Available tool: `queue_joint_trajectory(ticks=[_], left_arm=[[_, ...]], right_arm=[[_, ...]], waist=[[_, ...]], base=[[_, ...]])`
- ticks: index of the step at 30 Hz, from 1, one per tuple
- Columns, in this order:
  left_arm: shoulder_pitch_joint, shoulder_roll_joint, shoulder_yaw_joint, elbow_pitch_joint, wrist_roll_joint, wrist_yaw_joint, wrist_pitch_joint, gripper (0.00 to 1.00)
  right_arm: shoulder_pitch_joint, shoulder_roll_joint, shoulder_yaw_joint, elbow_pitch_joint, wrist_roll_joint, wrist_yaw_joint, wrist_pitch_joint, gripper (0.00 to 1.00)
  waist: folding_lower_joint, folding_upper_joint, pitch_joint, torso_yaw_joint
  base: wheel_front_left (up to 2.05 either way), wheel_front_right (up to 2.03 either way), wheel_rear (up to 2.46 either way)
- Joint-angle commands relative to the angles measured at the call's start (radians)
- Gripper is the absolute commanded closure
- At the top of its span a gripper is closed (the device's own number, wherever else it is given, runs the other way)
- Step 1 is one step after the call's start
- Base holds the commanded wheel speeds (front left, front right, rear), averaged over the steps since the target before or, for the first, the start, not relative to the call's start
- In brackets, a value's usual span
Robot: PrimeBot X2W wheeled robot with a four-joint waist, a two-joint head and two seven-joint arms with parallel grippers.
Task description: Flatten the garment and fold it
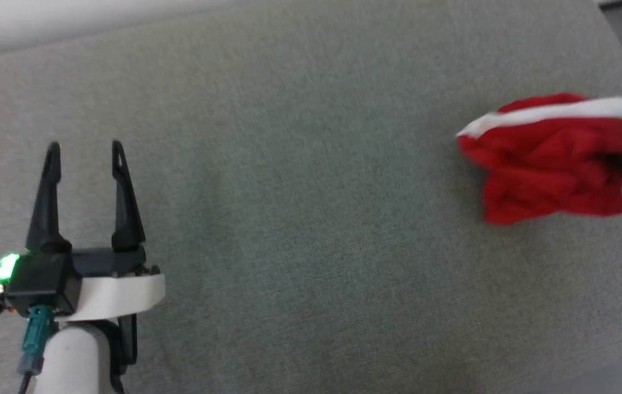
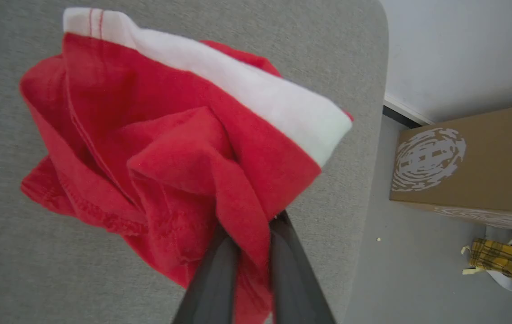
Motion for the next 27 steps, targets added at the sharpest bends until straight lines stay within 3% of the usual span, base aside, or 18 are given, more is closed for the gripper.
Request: queue_joint_trajectory(ticks=[1, 12, 18, 19, 20, 27], left_arm=[[-0.024, 0.012, -0.002, -0.012, 0.006, -0.002, -0.005, 0.0], [-0.085, 0.037, -0.024, -0.071, 0.007, 0.004, -0.005, 0.0], [-0.103, 0.036, -0.039, -0.083, 0.006, 0.019, -0.005, 0.0], [-0.103, 0.035, -0.04, -0.081, 0.004, 0.022, -0.005, 0.0], [-0.101, 0.035, -0.04, -0.078, 0.002, 0.024, -0.005, 0.0], [-0.064, 0.015, -0.041, -0.042, -0.018, 0.039, -0.005, 0.0]], right_arm=[[-0.03, -0.005, -0.017, 0.036, -0.024, -0.002, -0.016, 1.0], [-0.16, 0.007, -0.158, 0.334, -0.186, -0.002, -0.112, 1.0], [-0.188, 0.076, -0.216, 0.476, -0.226, -0.002, -0.156, 1.0], [-0.19, 0.085, -0.221, 0.496, -0.231, -0.002, -0.16, 0.57], [-0.193, 0.09, -0.228, 0.512, -0.24, -0.002, -0.176, 0.0], [-0.212, 0.073, -0.276, 0.553, -0.316, -0.002, -0.308, 0.0]], waist=[[-0.0002, -0.0001, 0.137, -0.067], [-0.0002, -0.0001, 0.239, -0.018], [-0.0002, -0.0001, 0.248, -0.003], [-0.0002, -0.0001, 0.24, -0.002], [-0.0002, -0.0001, 0.228, 0.0], [-0.0002, -0.0001, 0.097, 0.016]], base=[[0.0, 0.0, 0.0], [0.0, 0.0, 0.0], [0.0, 0.0, 0.0], [0.0, 0.0, 0.0], [0.0, 0.0, 0.0], [0.0, 0.0, 0.0]])
